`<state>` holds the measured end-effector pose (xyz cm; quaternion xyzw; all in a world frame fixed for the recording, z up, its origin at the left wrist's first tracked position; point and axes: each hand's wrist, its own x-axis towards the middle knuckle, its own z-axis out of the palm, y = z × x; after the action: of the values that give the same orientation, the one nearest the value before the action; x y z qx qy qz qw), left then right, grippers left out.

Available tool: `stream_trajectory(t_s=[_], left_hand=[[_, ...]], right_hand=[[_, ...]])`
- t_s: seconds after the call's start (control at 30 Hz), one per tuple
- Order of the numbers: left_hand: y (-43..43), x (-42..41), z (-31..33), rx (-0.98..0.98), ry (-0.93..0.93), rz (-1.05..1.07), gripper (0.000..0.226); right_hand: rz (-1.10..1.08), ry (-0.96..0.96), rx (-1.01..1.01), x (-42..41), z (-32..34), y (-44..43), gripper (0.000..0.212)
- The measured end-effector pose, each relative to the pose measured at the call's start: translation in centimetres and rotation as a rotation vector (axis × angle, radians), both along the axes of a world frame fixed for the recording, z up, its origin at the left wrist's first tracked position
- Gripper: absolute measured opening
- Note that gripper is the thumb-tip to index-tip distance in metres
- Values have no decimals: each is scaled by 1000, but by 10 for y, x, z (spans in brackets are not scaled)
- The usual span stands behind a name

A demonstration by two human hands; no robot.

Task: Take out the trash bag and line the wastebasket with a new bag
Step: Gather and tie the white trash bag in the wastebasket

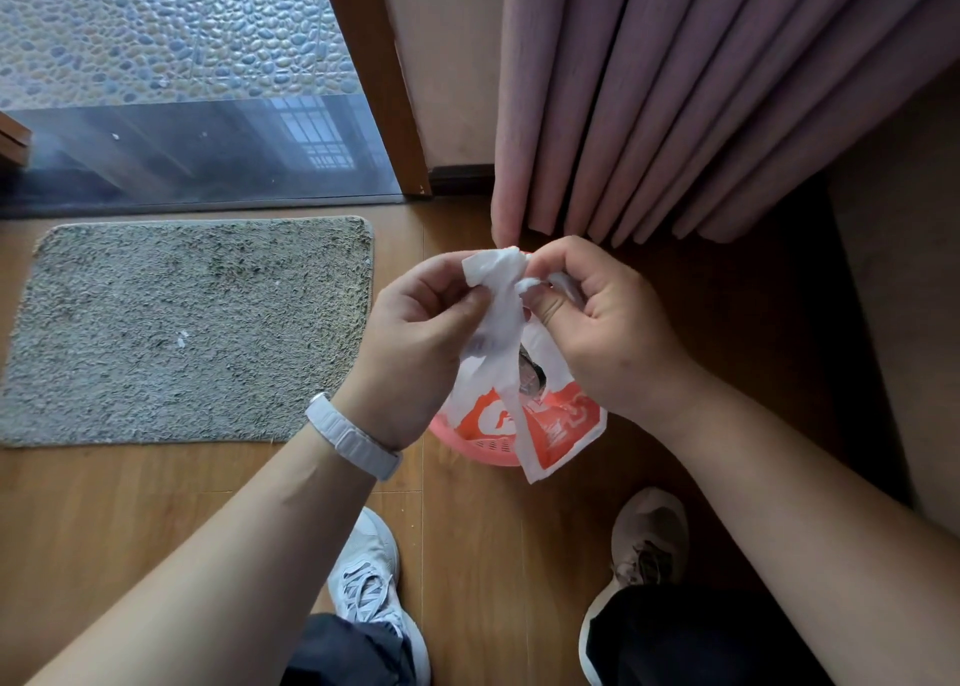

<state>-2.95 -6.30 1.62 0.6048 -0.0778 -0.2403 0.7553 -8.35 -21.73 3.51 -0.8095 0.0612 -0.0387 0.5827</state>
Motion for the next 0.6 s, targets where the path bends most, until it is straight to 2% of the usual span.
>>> stream_trajectory(t_s=[0.1, 0.2, 0.3, 0.5, 0.6], left_hand=[[-2, -1, 4, 52, -96, 47, 18], [0, -1, 4, 40, -94, 46, 18], [2, 0, 3, 19, -45, 6, 21], [-3, -2, 3, 9, -93, 18, 15], [-1, -2, 3, -3, -93, 7, 23]], right_hand=[[36, 58, 126, 1, -1, -2, 13], [44, 78, 189, 1, -2, -3, 13], [39, 82, 192, 1, -2, -5, 11], [70, 101, 181, 0, -3, -5, 9], [85, 103, 180, 0, -2, -5, 10]])
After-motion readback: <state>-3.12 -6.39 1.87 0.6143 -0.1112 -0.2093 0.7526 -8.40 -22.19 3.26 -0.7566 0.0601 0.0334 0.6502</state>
